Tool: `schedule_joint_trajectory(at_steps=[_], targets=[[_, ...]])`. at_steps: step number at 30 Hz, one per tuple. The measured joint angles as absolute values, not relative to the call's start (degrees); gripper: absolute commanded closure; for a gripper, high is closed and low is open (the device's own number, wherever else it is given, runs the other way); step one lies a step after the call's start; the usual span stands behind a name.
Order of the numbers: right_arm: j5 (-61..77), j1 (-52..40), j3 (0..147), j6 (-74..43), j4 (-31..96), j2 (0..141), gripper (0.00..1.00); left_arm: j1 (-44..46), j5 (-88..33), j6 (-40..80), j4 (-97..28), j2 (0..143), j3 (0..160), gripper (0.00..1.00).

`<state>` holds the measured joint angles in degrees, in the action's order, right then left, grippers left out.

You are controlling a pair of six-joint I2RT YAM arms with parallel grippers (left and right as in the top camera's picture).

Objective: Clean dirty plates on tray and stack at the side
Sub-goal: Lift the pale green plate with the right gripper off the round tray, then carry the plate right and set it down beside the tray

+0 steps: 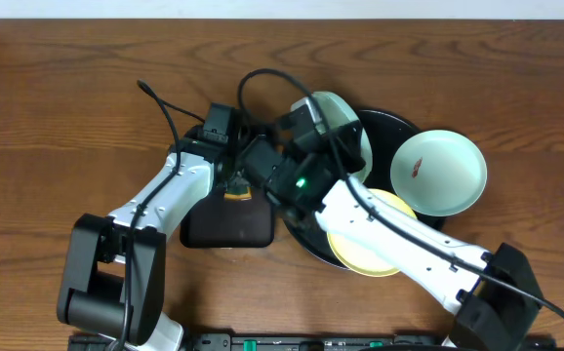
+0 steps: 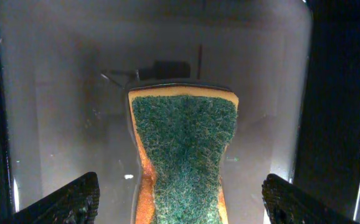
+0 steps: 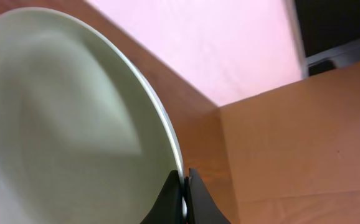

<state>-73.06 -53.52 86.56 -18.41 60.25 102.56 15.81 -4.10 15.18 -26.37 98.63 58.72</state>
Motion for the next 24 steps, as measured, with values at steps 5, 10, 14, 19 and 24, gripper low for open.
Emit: schedule_joint_trajectory(at_steps=[5, 10, 14, 19, 24], targets=[[-75.59, -54.57, 86.56, -19.77, 60.25, 102.56, 0.99, 15.81, -4.1, 15.18, -26.37, 98.63, 58.72, 0.16], [-75.96, -54.37, 86.56, -21.1, 60.27, 102.56, 0.99, 15.81, -4.1, 15.18, -26.37, 98.63, 58.72, 0.16], [-72.77, -53.67, 86.56, -22.5, 60.25, 102.56, 0.99, 15.81, -4.1, 15.18, -26.37, 98.63, 58.72, 0.16], [-62.3, -49.63, 86.56, -24.12, 60.23, 102.56, 0.99, 15.81, -4.1, 15.18, -26.37, 98.63, 58.72, 0.16], [-46.65, -41.52, 86.56, -24.47, 60.14, 102.56, 0.99, 15.81, -4.1, 15.18, -26.37, 98.63, 58.72, 0.16]])
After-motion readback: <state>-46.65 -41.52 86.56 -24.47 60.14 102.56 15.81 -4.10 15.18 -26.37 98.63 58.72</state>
